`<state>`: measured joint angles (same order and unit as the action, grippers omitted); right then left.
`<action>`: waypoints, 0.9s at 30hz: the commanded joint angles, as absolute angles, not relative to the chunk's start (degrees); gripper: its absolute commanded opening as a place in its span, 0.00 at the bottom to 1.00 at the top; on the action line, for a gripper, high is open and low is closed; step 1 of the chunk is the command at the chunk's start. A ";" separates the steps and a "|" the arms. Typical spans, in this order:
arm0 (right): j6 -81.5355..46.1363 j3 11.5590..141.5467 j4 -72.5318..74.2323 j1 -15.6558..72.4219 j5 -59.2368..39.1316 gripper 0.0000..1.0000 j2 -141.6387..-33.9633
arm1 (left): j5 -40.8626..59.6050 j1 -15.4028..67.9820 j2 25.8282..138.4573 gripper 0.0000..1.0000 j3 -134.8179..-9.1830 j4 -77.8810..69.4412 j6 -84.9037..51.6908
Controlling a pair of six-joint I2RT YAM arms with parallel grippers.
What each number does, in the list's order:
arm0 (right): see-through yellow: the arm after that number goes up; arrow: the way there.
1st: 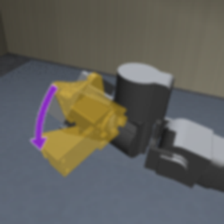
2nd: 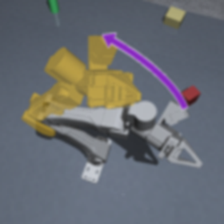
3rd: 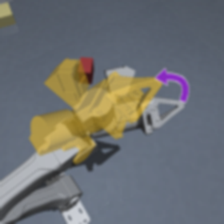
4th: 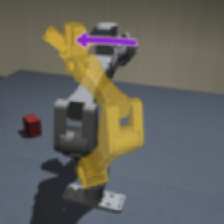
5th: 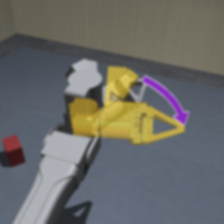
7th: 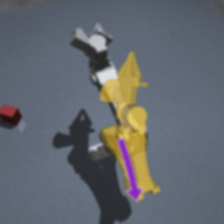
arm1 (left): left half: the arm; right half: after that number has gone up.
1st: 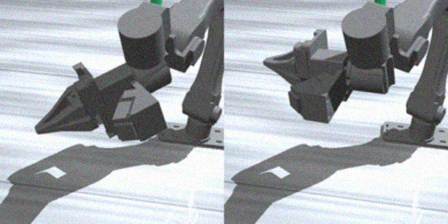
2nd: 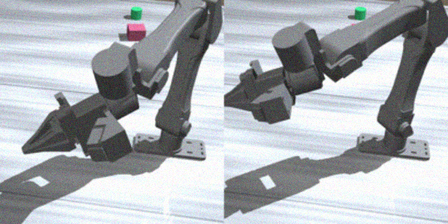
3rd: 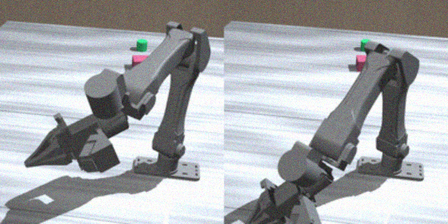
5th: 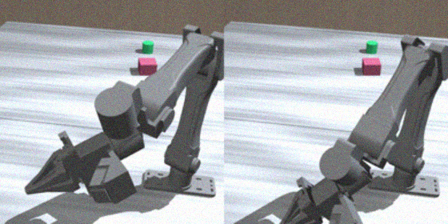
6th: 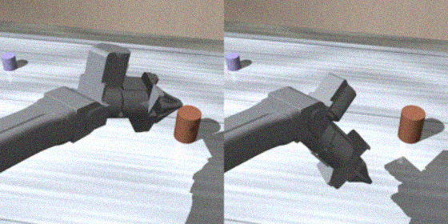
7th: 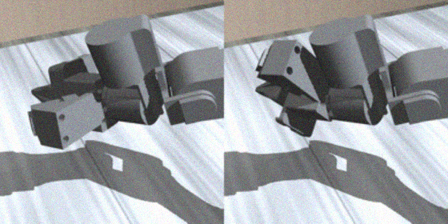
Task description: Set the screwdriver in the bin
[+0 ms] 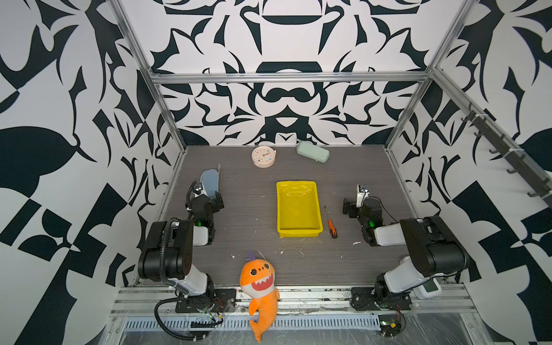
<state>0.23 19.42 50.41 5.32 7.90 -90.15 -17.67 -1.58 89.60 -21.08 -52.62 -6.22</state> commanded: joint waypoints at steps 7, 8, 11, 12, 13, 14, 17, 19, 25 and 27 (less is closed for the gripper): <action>0.62 20.37 51.83 5.12 7.82 1.00 -88.88 | -17.24 -1.49 89.08 1.00 -21.05 -53.26 -6.60; 0.62 20.37 51.86 5.18 7.82 1.00 -88.91 | -17.24 -1.49 89.14 1.00 -21.01 -53.26 -6.62; 0.62 20.38 51.84 5.16 7.83 1.00 -88.83 | -17.23 -1.49 89.14 1.00 -21.01 -53.26 -6.67; 0.62 20.41 51.83 5.13 7.82 1.00 -88.85 | -17.23 -1.49 89.20 1.00 -21.01 -53.26 -6.62; 0.62 20.45 51.81 5.19 7.82 1.00 -88.86 | -17.27 -1.45 89.19 1.00 -21.08 -53.26 -6.68; 0.62 20.47 51.84 5.18 7.82 1.00 -88.86 | -17.23 -1.49 89.12 1.00 -21.01 -53.26 -6.68; 0.62 20.46 51.81 5.15 7.73 1.00 -88.89 | -17.23 -1.49 89.11 0.99 -21.06 -53.26 -6.68; 0.62 20.48 51.89 5.18 7.73 1.00 -88.89 | -17.23 -1.49 89.13 1.00 -21.08 -53.26 -6.63; 2.83 17.33 54.83 8.89 13.14 1.00 -84.28 | -17.23 -1.49 89.19 1.00 -21.05 -53.26 -6.67; 3.24 18.95 46.08 12.05 19.14 1.00 -78.55 | -17.23 -1.48 89.11 1.00 -21.01 -53.26 -6.67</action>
